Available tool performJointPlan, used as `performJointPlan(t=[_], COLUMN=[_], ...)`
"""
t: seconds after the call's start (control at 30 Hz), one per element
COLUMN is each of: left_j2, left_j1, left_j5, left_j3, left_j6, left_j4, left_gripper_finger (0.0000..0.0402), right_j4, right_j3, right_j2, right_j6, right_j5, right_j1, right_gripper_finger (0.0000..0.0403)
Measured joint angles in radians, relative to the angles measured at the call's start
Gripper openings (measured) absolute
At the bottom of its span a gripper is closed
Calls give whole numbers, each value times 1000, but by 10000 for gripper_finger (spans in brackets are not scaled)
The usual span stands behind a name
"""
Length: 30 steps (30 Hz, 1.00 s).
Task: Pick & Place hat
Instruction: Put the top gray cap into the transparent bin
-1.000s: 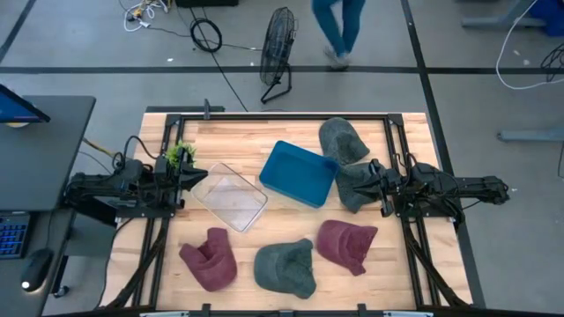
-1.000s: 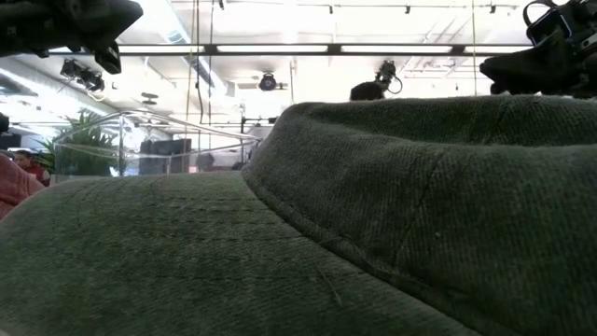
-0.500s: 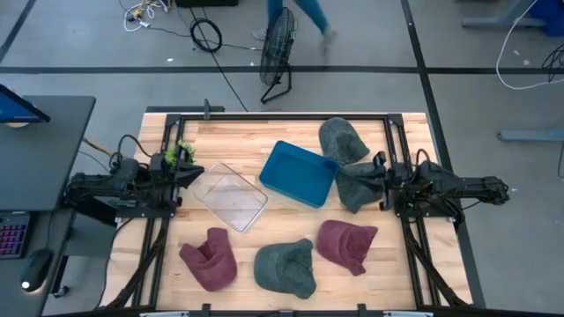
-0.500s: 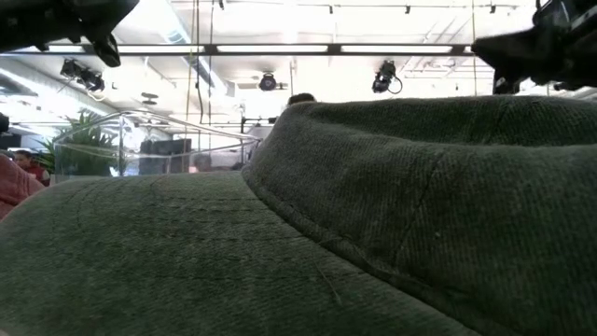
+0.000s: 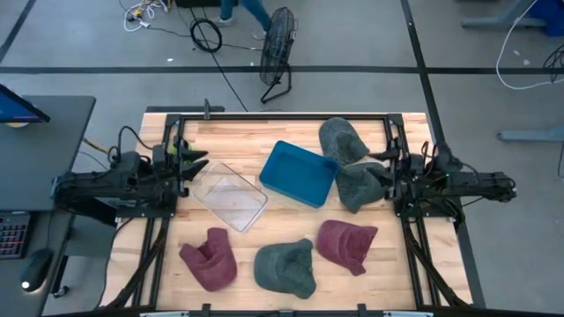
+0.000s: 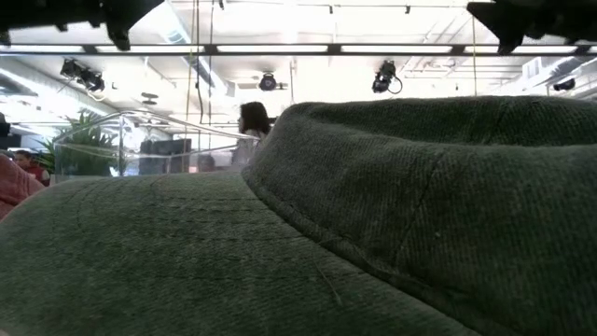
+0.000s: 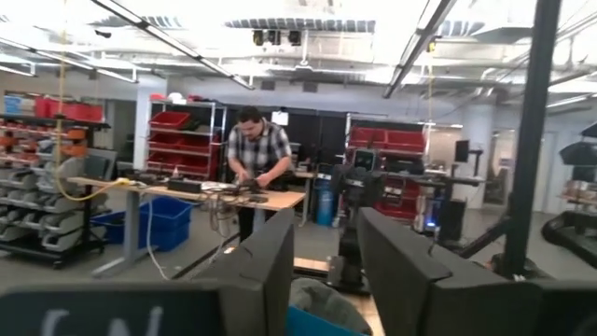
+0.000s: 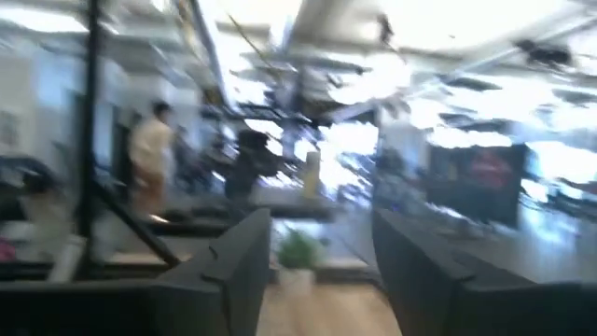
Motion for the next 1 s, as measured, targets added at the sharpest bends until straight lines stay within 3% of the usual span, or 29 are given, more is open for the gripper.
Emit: performJointPlan(t=[0.17,0.3,0.43,0.7,1.0], left_j2=[87,127,159,187,187], left_j1=[14,24,28,28,28], left_j5=[0,-13,-18,-18,-18], left_j3=[74,108,122,122,122], left_j6=[4,21,15,-12,-16], left_j4=[-7,-5,-3,-3,0], left_gripper_finger=[146,141,139,138,138], right_j4=[-428,-666,-778,-814,-736], right_j3=[201,330,416,473,470], right_j2=[178,351,508,750,966], right_j6=[42,128,181,160,33], right_j5=[277,319,347,305,49], right_j1=[-39,-106,-195,-425,-696], right_gripper_finger=[203,204,204,204,204])
